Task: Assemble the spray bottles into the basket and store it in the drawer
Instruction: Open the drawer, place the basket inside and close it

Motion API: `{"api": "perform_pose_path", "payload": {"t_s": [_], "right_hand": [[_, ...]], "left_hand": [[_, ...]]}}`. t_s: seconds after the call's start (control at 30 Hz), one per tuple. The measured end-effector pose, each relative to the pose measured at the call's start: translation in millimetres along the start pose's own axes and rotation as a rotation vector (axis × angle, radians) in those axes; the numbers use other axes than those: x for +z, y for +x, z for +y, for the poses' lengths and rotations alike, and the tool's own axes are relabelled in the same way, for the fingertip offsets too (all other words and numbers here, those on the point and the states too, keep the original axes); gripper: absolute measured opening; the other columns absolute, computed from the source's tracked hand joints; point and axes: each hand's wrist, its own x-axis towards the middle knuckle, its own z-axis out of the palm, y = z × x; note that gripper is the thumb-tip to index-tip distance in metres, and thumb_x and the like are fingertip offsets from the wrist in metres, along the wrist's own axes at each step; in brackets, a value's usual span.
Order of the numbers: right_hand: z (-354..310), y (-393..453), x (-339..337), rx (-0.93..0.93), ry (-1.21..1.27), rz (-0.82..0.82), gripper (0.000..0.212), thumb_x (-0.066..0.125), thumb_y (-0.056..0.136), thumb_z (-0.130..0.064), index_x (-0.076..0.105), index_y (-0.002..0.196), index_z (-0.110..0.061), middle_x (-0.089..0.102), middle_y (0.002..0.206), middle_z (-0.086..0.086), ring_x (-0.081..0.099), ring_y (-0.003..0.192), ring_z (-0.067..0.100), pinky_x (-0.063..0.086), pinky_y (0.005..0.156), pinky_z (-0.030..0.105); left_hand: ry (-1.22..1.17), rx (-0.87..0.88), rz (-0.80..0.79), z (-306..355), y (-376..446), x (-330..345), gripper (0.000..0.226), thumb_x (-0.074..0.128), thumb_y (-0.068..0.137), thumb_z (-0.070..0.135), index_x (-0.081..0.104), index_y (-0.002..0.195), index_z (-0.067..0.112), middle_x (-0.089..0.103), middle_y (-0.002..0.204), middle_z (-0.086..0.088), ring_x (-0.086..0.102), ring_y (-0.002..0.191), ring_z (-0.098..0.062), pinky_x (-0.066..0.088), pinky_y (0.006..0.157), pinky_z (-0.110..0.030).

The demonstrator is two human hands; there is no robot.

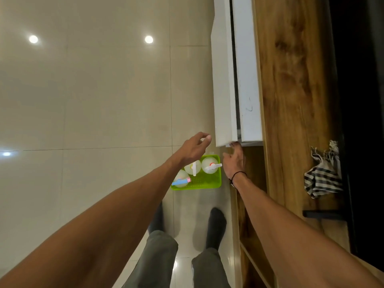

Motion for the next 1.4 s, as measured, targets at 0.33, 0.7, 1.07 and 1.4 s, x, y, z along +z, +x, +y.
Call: {"api": "perform_pose_path", "payload": {"t_s": [0.33,0.7,1.07,1.4], "right_hand": [[-40,-12,31,0.144,0.282,-0.173,0.028,0.047,0.102,-0.011,0.074,0.106,-0.008,0.072,0.122,0.021,0.069,0.113,0.039,0.059,0.092,0.052],[-81,-23,92,0.146,0.190,-0.343,0.040,0.051,0.104,-0.045,0.070,0.081,-0.020,0.073,0.117,0.021,0.069,0.115,0.041,0.062,0.090,0.058],[-108,-50,142,0.118,0.121,-0.430,0.046,0.050,0.106,-0.046,0.075,0.122,-0.011,0.071,0.128,0.014,0.066,0.121,0.035,0.058,0.071,0.038],[-130,-67,171,0.122,0.101,-0.515,0.027,0.053,0.102,-0.048,0.069,0.088,-0.031,0.071,0.127,0.007,0.065,0.119,0.031,0.057,0.076,0.040]], "left_hand": [[-0.084,-0.090,0.007,17,7,-17,0.061,0.047,0.110,0.047,0.039,0.160,0.013,0.065,0.132,-0.016,0.069,0.120,-0.037,0.058,0.105,-0.050],[-0.213,-0.144,0.103,-33,-14,-75,0.058,0.056,0.109,0.039,0.041,0.159,0.015,0.065,0.139,-0.023,0.072,0.119,-0.032,0.053,0.112,-0.048],[-0.247,-0.183,0.107,-65,-41,-131,0.056,0.055,0.109,0.040,0.042,0.160,0.018,0.068,0.140,-0.017,0.072,0.122,-0.028,0.050,0.116,-0.043],[-0.264,-0.176,0.131,-93,-55,-164,0.052,0.054,0.110,0.039,0.046,0.158,0.023,0.070,0.138,-0.015,0.071,0.124,-0.027,0.047,0.118,-0.044]]}}
